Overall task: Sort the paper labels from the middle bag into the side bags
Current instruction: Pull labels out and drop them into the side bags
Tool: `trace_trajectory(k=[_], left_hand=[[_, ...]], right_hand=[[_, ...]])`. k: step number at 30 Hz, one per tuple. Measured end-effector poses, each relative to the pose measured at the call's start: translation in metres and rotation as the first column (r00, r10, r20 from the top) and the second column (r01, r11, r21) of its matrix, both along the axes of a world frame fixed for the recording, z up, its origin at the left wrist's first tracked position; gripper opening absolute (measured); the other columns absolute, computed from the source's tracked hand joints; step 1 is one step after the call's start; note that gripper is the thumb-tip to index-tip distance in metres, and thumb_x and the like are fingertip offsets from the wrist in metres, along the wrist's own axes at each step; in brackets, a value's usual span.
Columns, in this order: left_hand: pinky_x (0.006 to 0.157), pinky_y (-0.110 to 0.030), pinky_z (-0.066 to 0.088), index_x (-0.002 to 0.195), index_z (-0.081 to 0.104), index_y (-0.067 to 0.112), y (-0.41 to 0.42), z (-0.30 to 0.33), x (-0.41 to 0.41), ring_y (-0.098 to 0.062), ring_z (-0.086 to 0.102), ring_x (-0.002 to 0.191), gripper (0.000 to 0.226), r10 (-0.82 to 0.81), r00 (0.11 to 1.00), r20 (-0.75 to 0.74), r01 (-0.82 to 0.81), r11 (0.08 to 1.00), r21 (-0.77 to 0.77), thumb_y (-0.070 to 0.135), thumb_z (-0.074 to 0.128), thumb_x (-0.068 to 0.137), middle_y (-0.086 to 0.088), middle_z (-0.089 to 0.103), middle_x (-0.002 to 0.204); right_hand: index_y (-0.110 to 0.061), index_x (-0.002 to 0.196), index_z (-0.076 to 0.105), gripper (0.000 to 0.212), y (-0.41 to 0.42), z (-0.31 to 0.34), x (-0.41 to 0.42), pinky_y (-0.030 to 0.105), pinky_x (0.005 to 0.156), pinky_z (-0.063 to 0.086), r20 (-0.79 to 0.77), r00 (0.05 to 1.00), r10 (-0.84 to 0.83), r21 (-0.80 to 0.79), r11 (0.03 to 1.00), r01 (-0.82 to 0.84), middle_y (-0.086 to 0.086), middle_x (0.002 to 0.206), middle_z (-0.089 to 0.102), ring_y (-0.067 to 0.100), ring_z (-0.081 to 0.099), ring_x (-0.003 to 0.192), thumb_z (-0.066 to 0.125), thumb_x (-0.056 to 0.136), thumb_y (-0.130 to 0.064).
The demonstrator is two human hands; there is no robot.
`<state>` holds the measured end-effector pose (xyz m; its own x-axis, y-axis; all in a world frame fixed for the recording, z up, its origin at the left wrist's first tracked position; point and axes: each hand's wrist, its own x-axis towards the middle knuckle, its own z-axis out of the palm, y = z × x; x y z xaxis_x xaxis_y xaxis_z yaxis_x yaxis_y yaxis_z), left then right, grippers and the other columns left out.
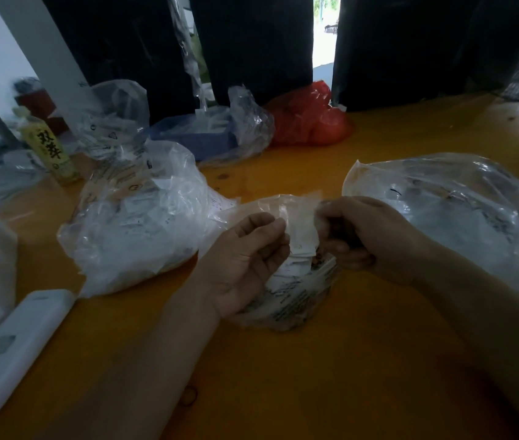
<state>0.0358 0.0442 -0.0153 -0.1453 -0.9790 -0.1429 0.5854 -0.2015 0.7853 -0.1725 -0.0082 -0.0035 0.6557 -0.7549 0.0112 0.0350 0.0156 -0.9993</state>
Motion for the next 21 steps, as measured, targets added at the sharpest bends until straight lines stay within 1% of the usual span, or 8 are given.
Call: trace_trajectory(k=[4, 9, 11, 13, 15, 17, 19, 21], left_hand=[[0.07, -0.026, 0.063, 0.102, 0.069, 0.01, -0.001, -0.001, 0.001, -0.013, 0.072, 0.072, 0.022, 0.027, 1.0, 0.015, -0.027, 1.0, -0.001, 0.002, 0.071, 0.08, -0.006, 0.072, 0.082], [0.077, -0.023, 0.063, 0.11, 0.072, 0.008, -0.002, -0.004, 0.001, -0.012, 0.072, 0.077, 0.032, 0.138, 0.984, 0.117, -0.134, 0.99, -0.045, 0.006, 0.073, 0.078, -0.006, 0.073, 0.085], [0.077, -0.022, 0.062, 0.109, 0.073, 0.008, -0.002, -0.004, 0.0, -0.012, 0.072, 0.08, 0.034, 0.175, 0.975, 0.134, -0.17, 0.984, -0.052, 0.008, 0.074, 0.075, -0.007, 0.074, 0.089], [0.079, -0.022, 0.062, 0.106, 0.075, 0.009, -0.003, -0.005, -0.001, -0.013, 0.073, 0.084, 0.033, 0.209, 0.964, 0.163, -0.202, 0.977, -0.063, 0.011, 0.076, 0.073, -0.007, 0.076, 0.094], [0.078, -0.021, 0.061, 0.099, 0.08, 0.013, -0.003, -0.006, -0.002, -0.011, 0.073, 0.084, 0.026, 0.222, 0.958, 0.182, -0.209, 0.974, -0.085, 0.013, 0.078, 0.073, -0.004, 0.078, 0.093], [0.078, -0.022, 0.06, 0.097, 0.081, 0.014, -0.002, -0.007, -0.004, -0.012, 0.073, 0.085, 0.018, 0.239, 0.953, 0.185, -0.226, 0.97, -0.088, 0.01, 0.078, 0.08, -0.005, 0.077, 0.095], [0.085, -0.024, 0.059, 0.108, 0.077, 0.013, -0.001, -0.007, -0.004, -0.016, 0.075, 0.095, 0.017, 0.303, 0.911, 0.279, -0.281, 0.953, -0.114, 0.008, 0.074, 0.092, -0.006, 0.078, 0.104], [0.09, -0.026, 0.06, 0.115, 0.075, 0.019, 0.002, -0.009, -0.004, -0.012, 0.075, 0.104, 0.018, 0.404, 0.757, 0.514, -0.319, 0.914, -0.249, 0.014, 0.071, 0.098, 0.001, 0.078, 0.109]], right_hand=[[-0.006, 0.082, 0.058, 0.038, -0.005, -0.006, 0.001, 0.024, 0.042, 0.024, 0.072, 0.993, -0.095, -0.009, 0.995, 0.096, 0.005, 0.059, 0.043, 0.017, 0.024, 0.044, 0.046, 0.1, -0.038], [-0.023, 0.099, 0.073, 0.075, -0.007, -0.007, 0.009, 0.029, 0.048, 0.043, -0.048, 0.973, -0.227, -0.047, 0.973, 0.225, 0.007, 0.086, 0.069, 0.019, 0.055, 0.058, 0.037, 0.083, -0.087], [-0.03, 0.102, 0.072, 0.053, -0.003, -0.007, 0.012, 0.026, 0.054, 0.048, -0.119, 0.963, -0.243, -0.195, 0.956, 0.218, -0.003, 0.093, 0.074, 0.015, 0.061, 0.063, 0.051, 0.086, -0.076], [-0.026, 0.1, 0.07, 0.024, 0.0, -0.008, 0.014, 0.023, 0.058, 0.05, -0.153, 0.932, -0.328, -0.385, 0.889, 0.249, -0.005, 0.09, 0.075, 0.01, 0.061, 0.06, 0.063, 0.094, -0.048], [-0.021, 0.096, 0.07, 0.016, 0.004, -0.007, 0.016, 0.025, 0.059, 0.051, -0.143, 0.904, -0.403, -0.445, 0.842, 0.305, -0.005, 0.085, 0.075, 0.01, 0.06, 0.057, 0.059, 0.099, -0.033], [-0.019, 0.095, 0.07, 0.035, 0.008, -0.005, 0.017, 0.029, 0.063, 0.052, -0.092, 0.908, -0.409, -0.397, 0.851, 0.343, -0.003, 0.086, 0.074, 0.014, 0.062, 0.062, 0.049, 0.102, -0.046], [-0.022, 0.099, 0.067, 0.054, 0.012, -0.001, 0.018, 0.031, 0.065, 0.054, -0.081, 0.928, -0.365, -0.372, 0.874, 0.311, -0.007, 0.091, 0.071, 0.013, 0.064, 0.07, 0.04, 0.095, -0.07], [-0.033, 0.105, 0.056, 0.06, 0.014, -0.003, 0.022, 0.026, 0.062, 0.053, -0.203, 0.915, -0.348, -0.494, 0.843, 0.211, -0.014, 0.093, 0.065, 0.004, 0.064, 0.074, 0.046, 0.078, -0.086]])
